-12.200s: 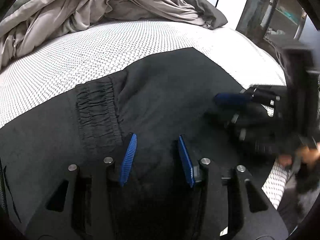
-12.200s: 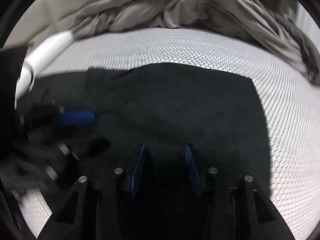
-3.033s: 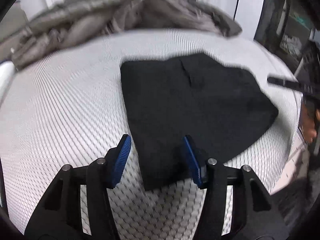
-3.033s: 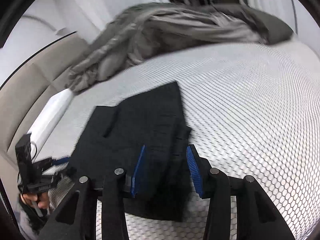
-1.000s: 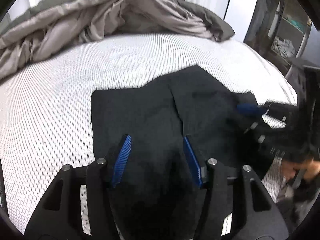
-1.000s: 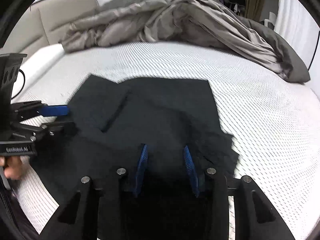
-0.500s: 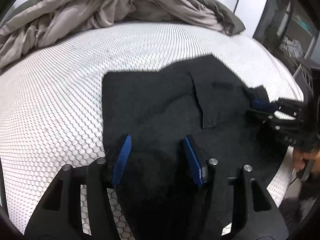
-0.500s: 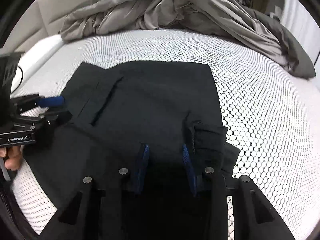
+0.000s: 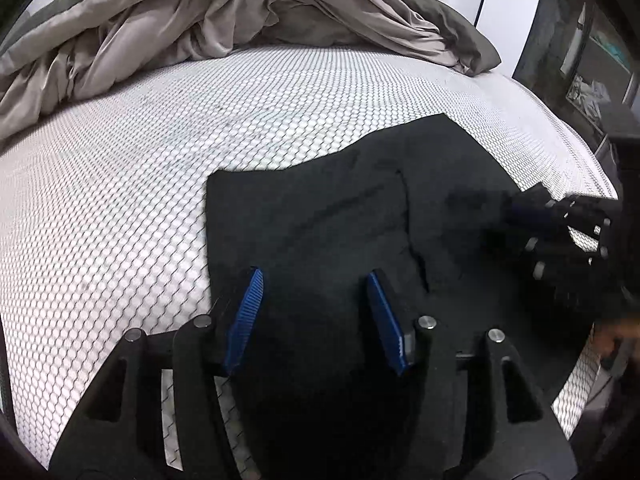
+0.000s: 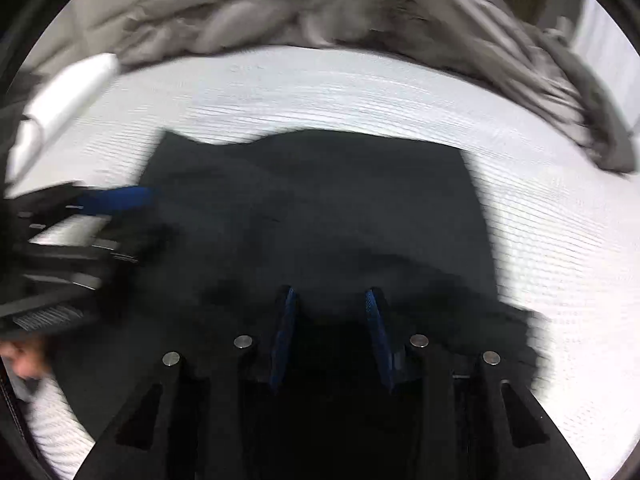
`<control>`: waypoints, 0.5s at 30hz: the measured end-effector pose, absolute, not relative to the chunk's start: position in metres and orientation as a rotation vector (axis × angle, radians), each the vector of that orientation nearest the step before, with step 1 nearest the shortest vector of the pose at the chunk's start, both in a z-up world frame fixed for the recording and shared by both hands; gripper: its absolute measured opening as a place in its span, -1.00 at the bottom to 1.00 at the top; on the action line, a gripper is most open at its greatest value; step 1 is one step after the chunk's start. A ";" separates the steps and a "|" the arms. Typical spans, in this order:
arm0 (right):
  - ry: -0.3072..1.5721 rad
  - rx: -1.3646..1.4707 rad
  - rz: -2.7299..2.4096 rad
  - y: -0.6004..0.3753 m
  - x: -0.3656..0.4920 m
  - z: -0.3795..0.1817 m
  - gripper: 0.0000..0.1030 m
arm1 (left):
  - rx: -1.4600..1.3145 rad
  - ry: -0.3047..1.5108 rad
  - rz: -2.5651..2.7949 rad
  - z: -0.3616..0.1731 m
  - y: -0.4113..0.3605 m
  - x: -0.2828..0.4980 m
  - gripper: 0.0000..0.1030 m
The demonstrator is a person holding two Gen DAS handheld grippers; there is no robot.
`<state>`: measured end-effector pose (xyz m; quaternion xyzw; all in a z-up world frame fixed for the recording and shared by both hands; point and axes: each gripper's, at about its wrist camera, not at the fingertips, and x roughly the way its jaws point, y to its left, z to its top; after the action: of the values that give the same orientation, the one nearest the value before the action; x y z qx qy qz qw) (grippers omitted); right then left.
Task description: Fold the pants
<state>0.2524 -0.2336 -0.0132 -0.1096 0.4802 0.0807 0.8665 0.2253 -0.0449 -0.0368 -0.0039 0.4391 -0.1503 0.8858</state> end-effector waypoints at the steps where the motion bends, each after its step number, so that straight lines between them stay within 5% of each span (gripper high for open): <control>1: 1.010 -0.210 0.179 -0.241 0.251 -0.014 -0.35 | -0.009 0.918 -0.313 -0.037 -0.042 0.223 0.02; 15: 1.006 -0.019 0.266 -0.195 0.279 -0.010 -0.29 | -0.046 0.885 -0.210 -0.038 -0.065 0.250 -0.01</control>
<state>0.2787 -0.1952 -0.0104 -0.0089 0.4805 0.1271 0.8677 0.2503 -0.0654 -0.0377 -0.0223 0.4273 -0.1016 0.8981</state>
